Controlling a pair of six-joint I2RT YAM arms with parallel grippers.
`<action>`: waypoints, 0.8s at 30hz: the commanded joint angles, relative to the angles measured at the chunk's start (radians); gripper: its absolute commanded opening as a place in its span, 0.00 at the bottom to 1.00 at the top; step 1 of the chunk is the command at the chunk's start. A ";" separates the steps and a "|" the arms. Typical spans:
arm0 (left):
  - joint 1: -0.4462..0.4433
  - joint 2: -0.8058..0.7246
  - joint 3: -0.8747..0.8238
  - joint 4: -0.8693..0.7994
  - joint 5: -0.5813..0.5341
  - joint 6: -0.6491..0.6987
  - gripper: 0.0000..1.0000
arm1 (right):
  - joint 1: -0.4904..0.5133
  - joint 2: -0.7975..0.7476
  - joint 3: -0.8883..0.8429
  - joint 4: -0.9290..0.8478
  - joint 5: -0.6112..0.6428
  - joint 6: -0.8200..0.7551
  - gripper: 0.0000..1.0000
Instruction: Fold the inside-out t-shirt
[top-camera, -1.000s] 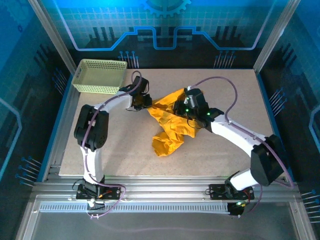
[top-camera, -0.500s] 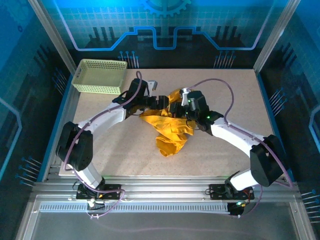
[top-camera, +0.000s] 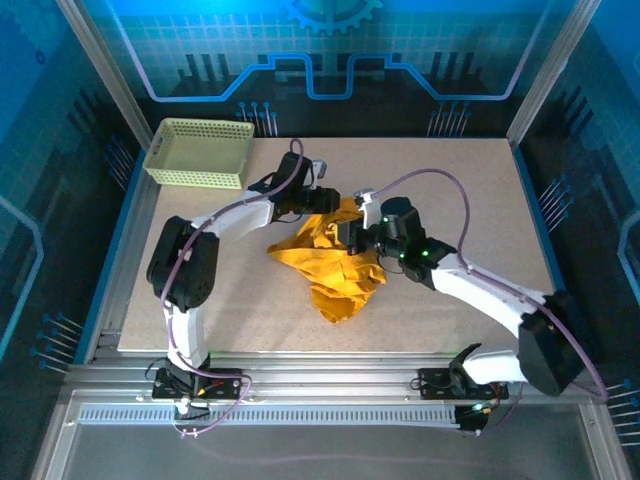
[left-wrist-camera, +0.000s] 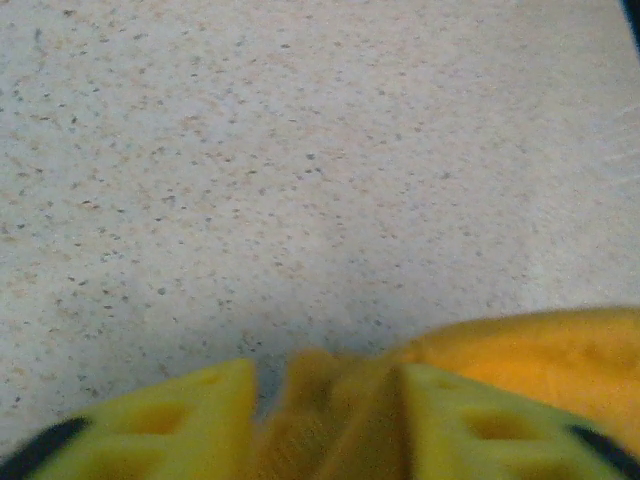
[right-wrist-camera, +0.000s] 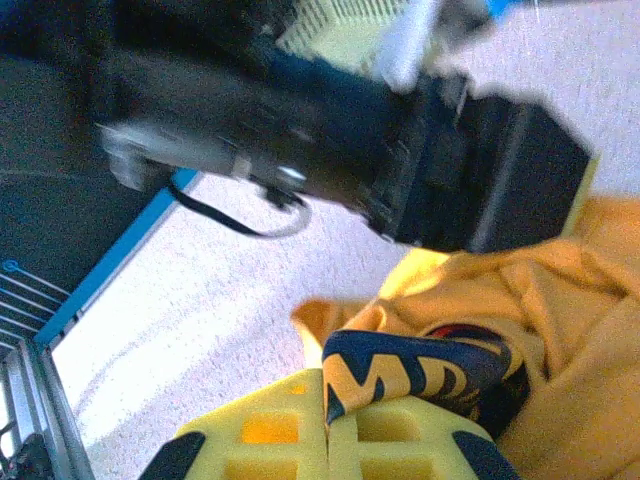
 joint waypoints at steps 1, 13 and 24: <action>0.055 0.032 0.003 -0.086 -0.059 -0.045 0.21 | 0.007 -0.126 0.018 0.003 0.053 -0.099 0.00; 0.169 -0.233 -0.236 -0.075 -0.292 -0.192 0.00 | -0.173 -0.293 0.010 -0.134 0.117 -0.070 0.00; -0.006 -0.385 -0.227 -0.085 -0.174 -0.116 0.55 | -0.164 -0.224 -0.117 -0.034 -0.068 -0.101 0.00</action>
